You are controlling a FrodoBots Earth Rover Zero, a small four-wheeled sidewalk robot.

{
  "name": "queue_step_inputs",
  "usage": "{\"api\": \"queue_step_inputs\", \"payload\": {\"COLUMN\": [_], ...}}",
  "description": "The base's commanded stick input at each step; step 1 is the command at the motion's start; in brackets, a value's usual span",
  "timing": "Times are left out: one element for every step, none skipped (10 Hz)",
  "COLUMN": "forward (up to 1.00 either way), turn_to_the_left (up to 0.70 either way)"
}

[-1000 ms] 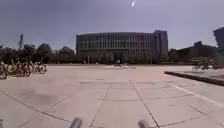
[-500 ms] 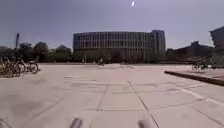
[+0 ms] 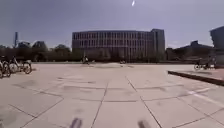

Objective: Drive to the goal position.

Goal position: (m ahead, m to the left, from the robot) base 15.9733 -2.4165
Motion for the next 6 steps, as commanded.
{"api": "queue_step_inputs", "payload": {"forward": [1.0, 1.0, 1.0, 1.0, 1.0, 1.0], "turn_to_the_left": [0.0, 0.0, 0.0, 0.0, 0.0, 0.0]}}
